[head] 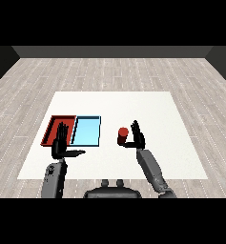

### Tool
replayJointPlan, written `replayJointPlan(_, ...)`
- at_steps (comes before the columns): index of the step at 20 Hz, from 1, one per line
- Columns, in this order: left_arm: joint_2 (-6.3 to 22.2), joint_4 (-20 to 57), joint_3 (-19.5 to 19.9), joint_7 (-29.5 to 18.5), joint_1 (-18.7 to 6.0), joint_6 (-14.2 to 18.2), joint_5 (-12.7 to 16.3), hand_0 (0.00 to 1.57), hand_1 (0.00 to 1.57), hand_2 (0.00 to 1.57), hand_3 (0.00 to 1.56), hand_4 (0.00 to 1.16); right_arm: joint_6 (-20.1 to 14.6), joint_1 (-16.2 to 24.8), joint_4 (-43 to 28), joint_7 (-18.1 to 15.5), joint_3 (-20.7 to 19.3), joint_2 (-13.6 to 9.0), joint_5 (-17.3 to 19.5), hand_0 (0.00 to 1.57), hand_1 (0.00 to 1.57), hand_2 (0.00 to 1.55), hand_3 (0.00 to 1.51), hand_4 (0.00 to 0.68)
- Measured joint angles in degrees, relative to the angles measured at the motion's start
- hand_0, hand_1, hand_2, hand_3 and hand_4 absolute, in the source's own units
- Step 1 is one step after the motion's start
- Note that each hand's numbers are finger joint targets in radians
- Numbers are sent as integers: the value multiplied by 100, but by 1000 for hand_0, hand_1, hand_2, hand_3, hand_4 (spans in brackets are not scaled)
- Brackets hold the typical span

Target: Pick the red can and put it in the red box

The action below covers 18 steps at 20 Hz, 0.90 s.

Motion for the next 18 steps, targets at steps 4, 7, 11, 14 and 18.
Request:
replayJointPlan(4,-85,-9,-88,-48,17,39,-49,0,0,0,0,0,-57,-346,532,-205,33,1,-174,0,0,0,0,0)
replayJointPlan(7,-84,123,-43,-134,-36,56,-52,0,0,0,0,0,18,-460,718,-207,-18,2,-200,0,0,0,0,0)
replayJointPlan(11,-34,-38,11,-56,47,9,32,0,0,0,0,0,9,-520,911,-367,63,2,-338,0,0,0,0,0)
replayJointPlan(14,-19,66,54,-144,32,3,32,0,0,0,0,0,-6,-690,1223,-577,176,2,-505,0,0,0,0,0)
replayJointPlan(18,-14,153,64,-165,12,-19,40,0,0,0,0,0,48,-743,1366,-637,172,2,-522,0,0,0,0,0)
